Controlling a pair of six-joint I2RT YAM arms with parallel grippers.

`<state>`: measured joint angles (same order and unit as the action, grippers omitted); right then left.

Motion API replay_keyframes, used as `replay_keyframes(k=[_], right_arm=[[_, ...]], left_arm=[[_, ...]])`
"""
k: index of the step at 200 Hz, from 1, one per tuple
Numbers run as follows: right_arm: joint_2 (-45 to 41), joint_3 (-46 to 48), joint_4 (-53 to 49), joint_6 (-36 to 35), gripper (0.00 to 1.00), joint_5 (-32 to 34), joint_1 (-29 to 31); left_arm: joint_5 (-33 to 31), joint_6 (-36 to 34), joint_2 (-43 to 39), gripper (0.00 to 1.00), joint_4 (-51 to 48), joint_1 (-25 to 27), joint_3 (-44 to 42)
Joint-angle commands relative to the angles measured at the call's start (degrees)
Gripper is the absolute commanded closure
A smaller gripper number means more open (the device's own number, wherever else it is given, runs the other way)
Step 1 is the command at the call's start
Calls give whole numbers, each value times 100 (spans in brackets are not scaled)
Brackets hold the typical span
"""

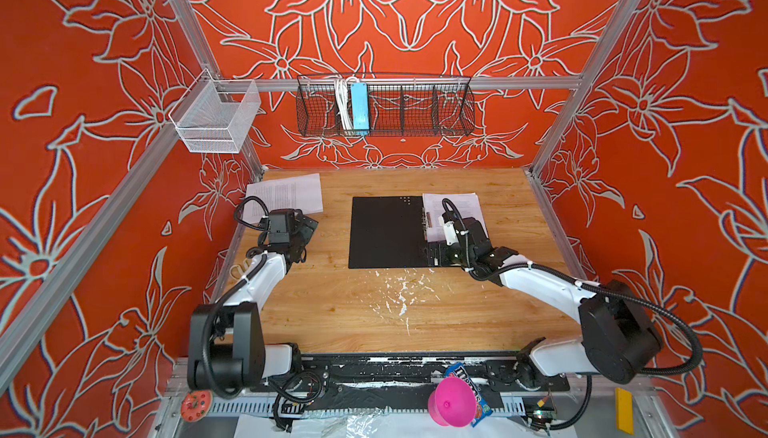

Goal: Put the files into the folder
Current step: 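Move the left gripper to the loose sheets while the right presses the clip, then grasp a loose printed sheet with the left gripper and lift it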

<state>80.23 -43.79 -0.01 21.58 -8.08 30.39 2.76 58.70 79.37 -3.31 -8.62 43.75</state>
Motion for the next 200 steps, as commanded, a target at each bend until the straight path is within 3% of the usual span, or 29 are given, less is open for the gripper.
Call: replay_keyframes(k=[1, 19, 58, 116, 200], right_arm=[[-29, 88, 290, 15, 2, 121, 78], [-125, 154, 373, 19, 2, 128, 93], [-31, 134, 446, 26, 3, -47, 92], [63, 99, 432, -18, 3, -36, 111], [158, 72, 441, -14, 3, -95, 125]], left_arm=[[348, 395, 551, 6, 531, -386, 111], [531, 392, 1089, 8, 749, -594, 443], [469, 375, 2185, 9, 274, -782, 1555], [461, 500, 3445, 13, -194, -803, 2873], [416, 789, 4493, 13, 340, -824, 3510]])
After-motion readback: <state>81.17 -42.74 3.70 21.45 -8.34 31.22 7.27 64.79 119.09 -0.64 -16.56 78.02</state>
